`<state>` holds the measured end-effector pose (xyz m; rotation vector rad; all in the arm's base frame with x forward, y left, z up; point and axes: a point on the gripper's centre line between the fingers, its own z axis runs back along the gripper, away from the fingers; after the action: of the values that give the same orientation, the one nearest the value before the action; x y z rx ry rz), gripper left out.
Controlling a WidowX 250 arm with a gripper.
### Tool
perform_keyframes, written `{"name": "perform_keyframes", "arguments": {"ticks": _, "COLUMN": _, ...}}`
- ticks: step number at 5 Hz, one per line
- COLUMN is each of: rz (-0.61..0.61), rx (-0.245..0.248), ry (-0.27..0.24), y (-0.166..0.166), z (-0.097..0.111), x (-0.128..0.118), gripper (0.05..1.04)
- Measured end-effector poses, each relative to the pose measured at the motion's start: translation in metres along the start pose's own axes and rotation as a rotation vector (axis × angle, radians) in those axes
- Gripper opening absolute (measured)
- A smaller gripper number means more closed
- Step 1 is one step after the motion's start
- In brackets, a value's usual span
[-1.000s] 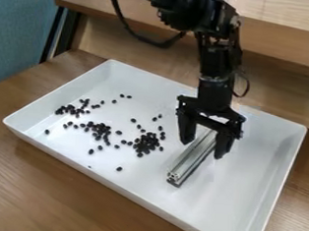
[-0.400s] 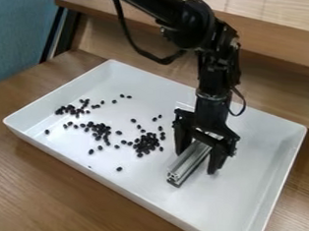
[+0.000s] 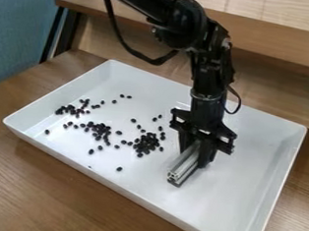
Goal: Sweep into pile
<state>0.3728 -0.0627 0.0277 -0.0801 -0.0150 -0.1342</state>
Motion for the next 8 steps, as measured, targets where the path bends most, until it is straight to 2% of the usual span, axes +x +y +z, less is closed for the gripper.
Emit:
{"name": "perform_keyframes", "arguments": {"ticks": 1, "rz": -0.011, "rx": 0.005, "ry": 0.011, "y": 0.001, "z": 0.000, "x": -0.002, "gripper": 0.399}}
{"name": "perform_keyframes", "arguments": {"ticks": 2, "rz": -0.032, "rx": 0.034, "ry": 0.046, "y": 0.006, "z": -0.003, "x": -0.012, "gripper": 0.399}}
{"name": "perform_keyframes", "arguments": {"ticks": 4, "rz": -0.048, "rx": 0.068, "ry": 0.060, "y": 0.027, "z": -0.002, "x": -0.041, "gripper": 0.399}}
{"name": "perform_keyframes", "arguments": {"ticks": 5, "rz": -0.062, "rx": 0.067, "ry": 0.062, "y": 0.037, "z": -0.003, "x": -0.052, "gripper": 0.399}}
{"name": "perform_keyframes", "arguments": {"ticks": 7, "rz": -0.090, "rx": 0.071, "ry": 0.021, "y": 0.066, "z": -0.001, "x": -0.049, "gripper": 0.399}}
{"name": "perform_keyframes", "arguments": {"ticks": 8, "rz": -0.082, "rx": 0.096, "ry": 0.006, "y": 0.080, "z": 0.001, "x": -0.040, "gripper": 0.398}}
